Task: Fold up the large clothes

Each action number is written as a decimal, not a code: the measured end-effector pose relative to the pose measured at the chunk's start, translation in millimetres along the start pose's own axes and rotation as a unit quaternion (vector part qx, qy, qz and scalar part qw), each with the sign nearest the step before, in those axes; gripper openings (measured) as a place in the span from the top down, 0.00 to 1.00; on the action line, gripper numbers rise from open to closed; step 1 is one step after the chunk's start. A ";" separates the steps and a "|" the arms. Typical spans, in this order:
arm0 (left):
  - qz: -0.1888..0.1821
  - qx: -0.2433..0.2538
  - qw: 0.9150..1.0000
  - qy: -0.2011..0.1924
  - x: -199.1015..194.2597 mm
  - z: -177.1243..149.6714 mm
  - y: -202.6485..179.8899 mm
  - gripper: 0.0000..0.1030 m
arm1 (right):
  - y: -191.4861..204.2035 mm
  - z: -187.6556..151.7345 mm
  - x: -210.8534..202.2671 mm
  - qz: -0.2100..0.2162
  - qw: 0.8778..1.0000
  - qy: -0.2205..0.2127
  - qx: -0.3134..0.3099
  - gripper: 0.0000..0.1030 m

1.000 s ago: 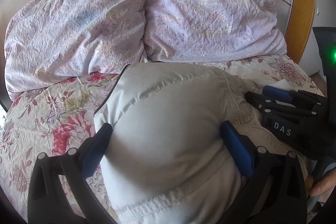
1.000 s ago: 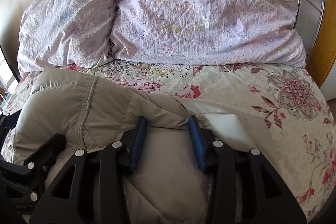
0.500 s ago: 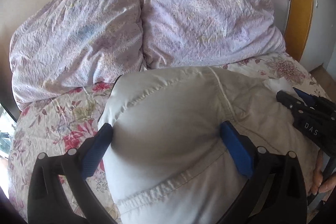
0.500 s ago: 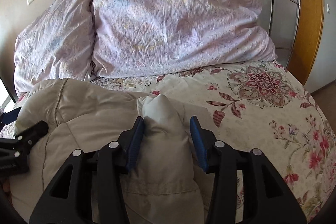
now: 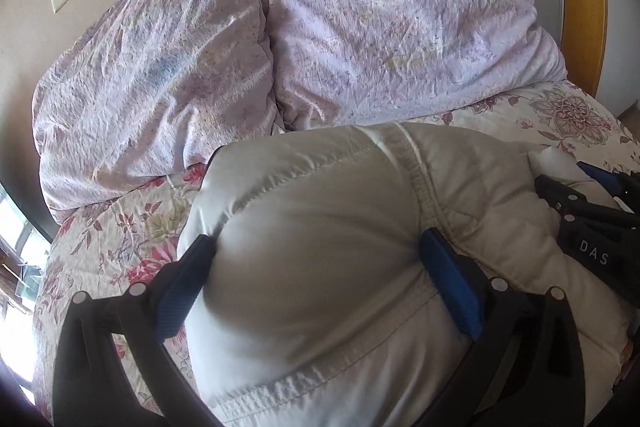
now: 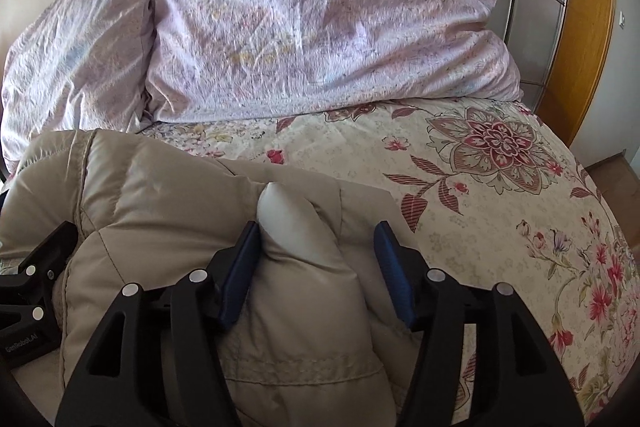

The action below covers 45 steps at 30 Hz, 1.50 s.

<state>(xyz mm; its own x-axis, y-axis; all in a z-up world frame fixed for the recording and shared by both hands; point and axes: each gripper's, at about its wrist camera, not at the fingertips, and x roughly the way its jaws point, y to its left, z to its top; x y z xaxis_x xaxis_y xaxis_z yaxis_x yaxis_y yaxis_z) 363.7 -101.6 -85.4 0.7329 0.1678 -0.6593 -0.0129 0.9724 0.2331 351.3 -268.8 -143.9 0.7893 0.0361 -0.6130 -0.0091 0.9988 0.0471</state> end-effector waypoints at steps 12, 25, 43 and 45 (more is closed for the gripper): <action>-0.019 -0.016 1.000 -0.001 0.6 -2.6 7.8 0.02 | 0.7 -9.3 -63.1 0.046 0.995 -0.087 0.002 0.38; -0.005 -0.017 1.000 -0.010 -0.9 -3.4 4.2 0.02 | 10.3 -20.5 -29.9 0.015 0.999 -0.048 -0.003 0.30; -0.248 -0.130 0.959 0.034 -47.8 -50.6 126.2 0.02 | -96.2 1.8 -76.9 0.229 0.959 0.101 0.134 0.01; -0.286 -0.151 0.944 0.060 -39.3 -55.9 134.8 0.02 | -103.7 -4.0 -61.3 0.251 0.942 0.151 0.164 0.01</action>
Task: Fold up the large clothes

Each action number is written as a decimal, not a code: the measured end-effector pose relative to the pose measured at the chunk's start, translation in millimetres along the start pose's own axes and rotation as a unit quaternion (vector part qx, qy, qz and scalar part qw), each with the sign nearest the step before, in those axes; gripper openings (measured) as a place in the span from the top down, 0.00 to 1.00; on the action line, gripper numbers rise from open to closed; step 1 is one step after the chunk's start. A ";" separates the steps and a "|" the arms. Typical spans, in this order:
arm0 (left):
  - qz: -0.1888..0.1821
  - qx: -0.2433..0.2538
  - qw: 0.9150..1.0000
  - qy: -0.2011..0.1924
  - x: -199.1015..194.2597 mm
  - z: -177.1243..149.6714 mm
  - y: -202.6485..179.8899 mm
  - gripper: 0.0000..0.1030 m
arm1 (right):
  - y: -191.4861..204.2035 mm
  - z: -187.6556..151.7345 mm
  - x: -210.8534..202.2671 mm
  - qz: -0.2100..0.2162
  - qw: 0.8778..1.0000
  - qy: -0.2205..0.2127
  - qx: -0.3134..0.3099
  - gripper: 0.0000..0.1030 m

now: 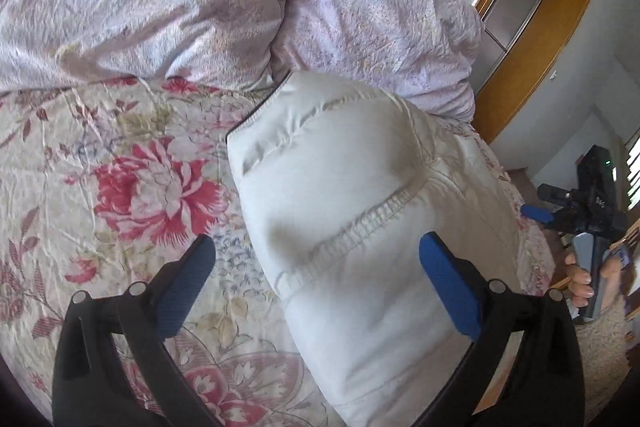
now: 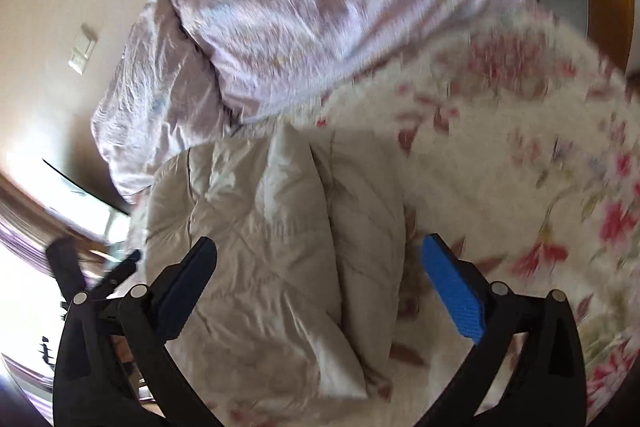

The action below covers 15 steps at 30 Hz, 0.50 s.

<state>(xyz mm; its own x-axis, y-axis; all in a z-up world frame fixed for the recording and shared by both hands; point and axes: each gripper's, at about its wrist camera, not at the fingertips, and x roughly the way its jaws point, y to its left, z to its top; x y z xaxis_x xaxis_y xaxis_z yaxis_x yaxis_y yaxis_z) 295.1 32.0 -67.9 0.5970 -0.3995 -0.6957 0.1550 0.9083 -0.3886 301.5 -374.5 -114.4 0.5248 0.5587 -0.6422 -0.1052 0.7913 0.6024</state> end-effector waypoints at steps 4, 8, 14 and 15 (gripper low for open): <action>-0.042 -0.029 0.998 0.028 10.3 -6.4 9.4 0.02 | -14.9 0.3 25.7 0.016 0.997 0.057 0.038 0.01; -0.074 -0.048 0.995 0.051 23.2 -11.7 9.2 0.02 | -17.6 1.2 49.6 0.021 0.993 0.099 0.052 0.01; -0.122 -0.088 0.986 0.065 39.3 -14.1 14.6 0.02 | -9.4 2.2 73.7 0.039 0.989 0.136 0.040 0.01; -0.127 -0.093 0.985 0.066 40.8 -14.7 15.4 0.02 | -8.6 2.0 76.2 0.042 0.989 0.138 0.039 0.01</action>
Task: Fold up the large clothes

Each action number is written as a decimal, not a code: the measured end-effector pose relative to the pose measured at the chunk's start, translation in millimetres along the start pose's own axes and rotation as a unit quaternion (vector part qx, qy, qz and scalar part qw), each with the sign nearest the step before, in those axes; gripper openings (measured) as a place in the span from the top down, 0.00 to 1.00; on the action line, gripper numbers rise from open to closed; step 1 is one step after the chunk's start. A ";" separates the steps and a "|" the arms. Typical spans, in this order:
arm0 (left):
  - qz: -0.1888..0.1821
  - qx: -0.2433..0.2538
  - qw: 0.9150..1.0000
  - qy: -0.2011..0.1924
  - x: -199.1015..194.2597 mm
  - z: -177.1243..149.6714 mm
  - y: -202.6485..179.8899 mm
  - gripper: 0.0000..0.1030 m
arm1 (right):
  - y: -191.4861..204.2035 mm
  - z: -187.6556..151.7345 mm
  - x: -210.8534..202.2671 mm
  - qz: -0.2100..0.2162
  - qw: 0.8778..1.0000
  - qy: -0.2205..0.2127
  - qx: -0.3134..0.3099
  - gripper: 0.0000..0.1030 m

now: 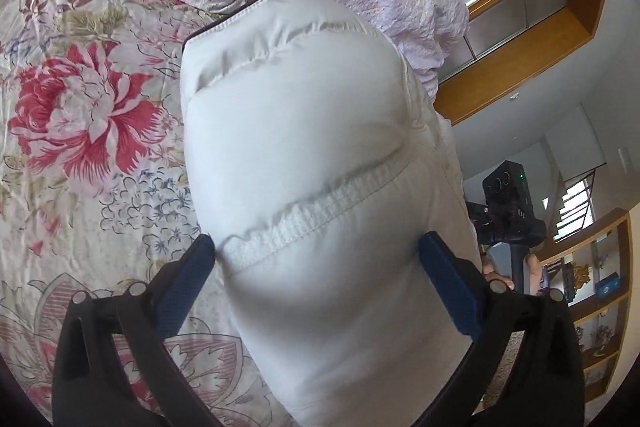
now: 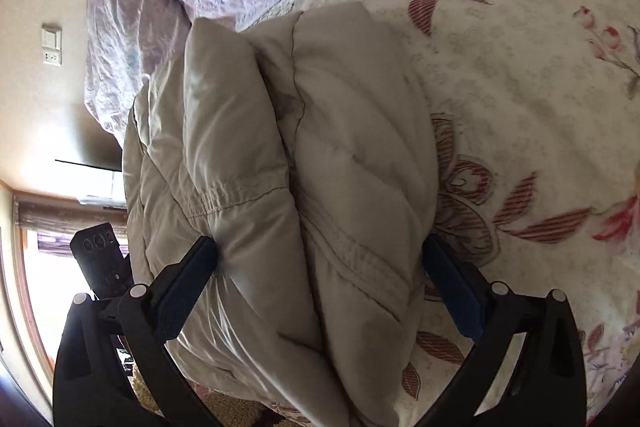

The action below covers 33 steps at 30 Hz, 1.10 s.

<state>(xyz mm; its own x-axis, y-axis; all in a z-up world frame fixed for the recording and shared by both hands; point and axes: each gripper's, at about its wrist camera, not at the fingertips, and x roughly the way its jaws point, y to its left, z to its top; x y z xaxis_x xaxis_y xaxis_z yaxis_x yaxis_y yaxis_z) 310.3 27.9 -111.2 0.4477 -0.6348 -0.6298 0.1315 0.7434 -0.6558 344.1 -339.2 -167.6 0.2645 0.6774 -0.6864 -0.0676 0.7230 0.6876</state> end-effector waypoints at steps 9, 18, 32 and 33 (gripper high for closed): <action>-0.023 -0.006 1.000 0.013 -3.8 -6.8 8.7 0.02 | 29.3 -7.9 -5.7 -0.076 0.993 -0.051 -0.079 0.01; -0.039 -0.014 0.999 0.019 -0.7 -8.9 13.9 0.02 | 24.8 3.5 27.1 0.006 1.000 0.011 -0.027 0.01; -0.061 -0.025 0.998 -0.004 -5.3 -9.0 27.3 0.02 | 38.3 14.1 51.3 0.040 0.996 0.037 -0.066 0.01; -0.066 -0.033 0.997 -0.006 -4.1 -10.1 29.5 0.02 | 36.6 14.7 51.5 0.043 0.996 0.035 -0.067 0.01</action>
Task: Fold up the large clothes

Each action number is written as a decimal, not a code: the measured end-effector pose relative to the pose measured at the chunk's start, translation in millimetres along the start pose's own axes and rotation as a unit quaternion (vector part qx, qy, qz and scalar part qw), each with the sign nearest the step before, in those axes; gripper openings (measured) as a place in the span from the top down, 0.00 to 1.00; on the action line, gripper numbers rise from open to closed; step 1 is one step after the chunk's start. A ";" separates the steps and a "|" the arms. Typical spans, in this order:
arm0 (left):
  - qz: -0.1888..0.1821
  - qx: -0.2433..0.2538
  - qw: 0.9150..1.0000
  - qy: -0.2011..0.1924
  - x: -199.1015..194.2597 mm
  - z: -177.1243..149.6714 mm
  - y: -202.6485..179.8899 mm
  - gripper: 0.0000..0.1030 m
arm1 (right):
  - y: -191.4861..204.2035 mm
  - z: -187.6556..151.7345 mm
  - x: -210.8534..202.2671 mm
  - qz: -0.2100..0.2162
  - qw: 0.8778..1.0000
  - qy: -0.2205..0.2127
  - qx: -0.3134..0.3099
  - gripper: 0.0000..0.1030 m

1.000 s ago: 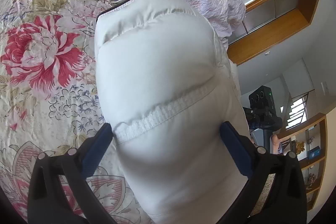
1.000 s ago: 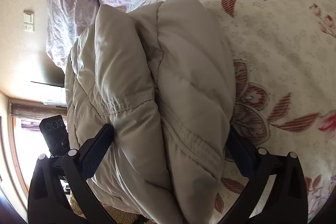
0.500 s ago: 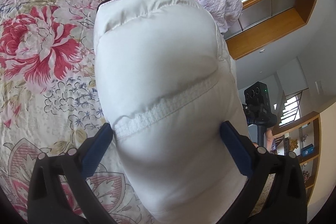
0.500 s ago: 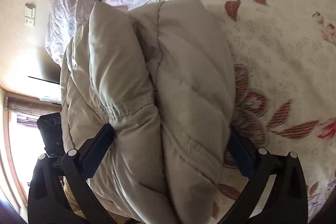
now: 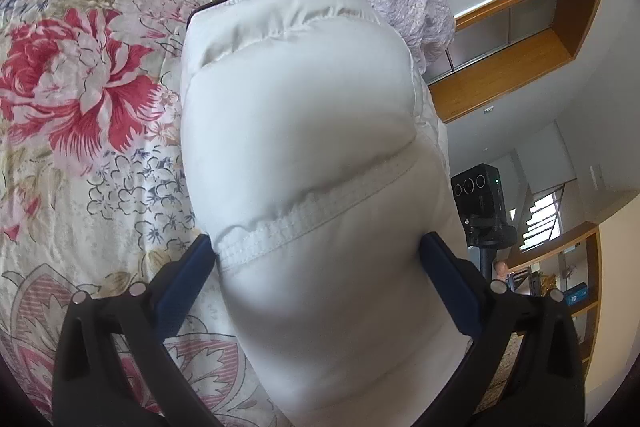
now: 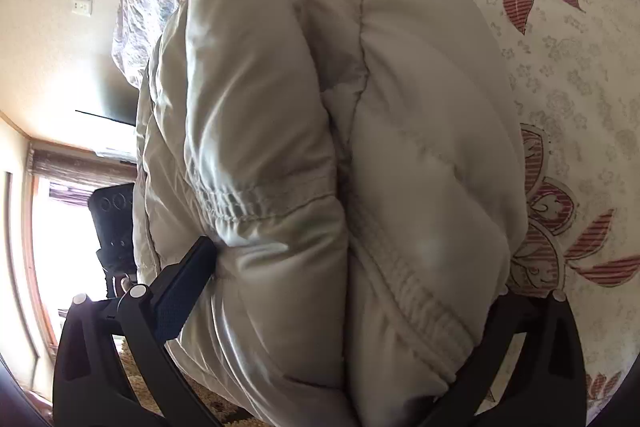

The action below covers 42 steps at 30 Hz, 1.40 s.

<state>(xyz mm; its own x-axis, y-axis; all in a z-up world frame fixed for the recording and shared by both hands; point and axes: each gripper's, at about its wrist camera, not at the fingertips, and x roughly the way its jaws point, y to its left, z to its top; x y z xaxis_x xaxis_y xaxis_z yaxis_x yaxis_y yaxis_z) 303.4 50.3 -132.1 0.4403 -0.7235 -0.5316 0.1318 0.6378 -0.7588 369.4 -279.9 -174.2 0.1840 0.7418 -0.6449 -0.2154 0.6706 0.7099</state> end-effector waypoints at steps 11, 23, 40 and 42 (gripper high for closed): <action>-0.019 -0.025 0.999 -0.006 4.4 -4.7 1.5 0.02 | -8.7 -12.0 -8.6 0.027 0.999 -0.008 -0.017 0.01; -0.036 -0.001 0.999 -0.013 -1.2 -2.5 -23.3 0.05 | -1.4 -17.2 7.9 0.078 0.995 -0.044 -0.031 0.01; 0.012 0.012 0.990 -0.137 -84.7 65.9 -2.5 0.06 | 69.9 66.3 59.3 0.115 0.989 -0.037 -0.080 0.10; 0.020 0.001 0.990 -0.143 -89.0 68.2 9.5 0.06 | 75.4 74.8 67.6 0.111 0.990 -0.030 -0.084 0.10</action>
<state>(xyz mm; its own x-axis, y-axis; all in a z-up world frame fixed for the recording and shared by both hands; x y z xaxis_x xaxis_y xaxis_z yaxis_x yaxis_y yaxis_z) 326.0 138.8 -66.4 0.6779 -0.5939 -0.4333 0.1102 0.6648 -0.7388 437.3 -178.6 -143.1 0.1688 0.8737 -0.4563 -0.4120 0.4831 0.7726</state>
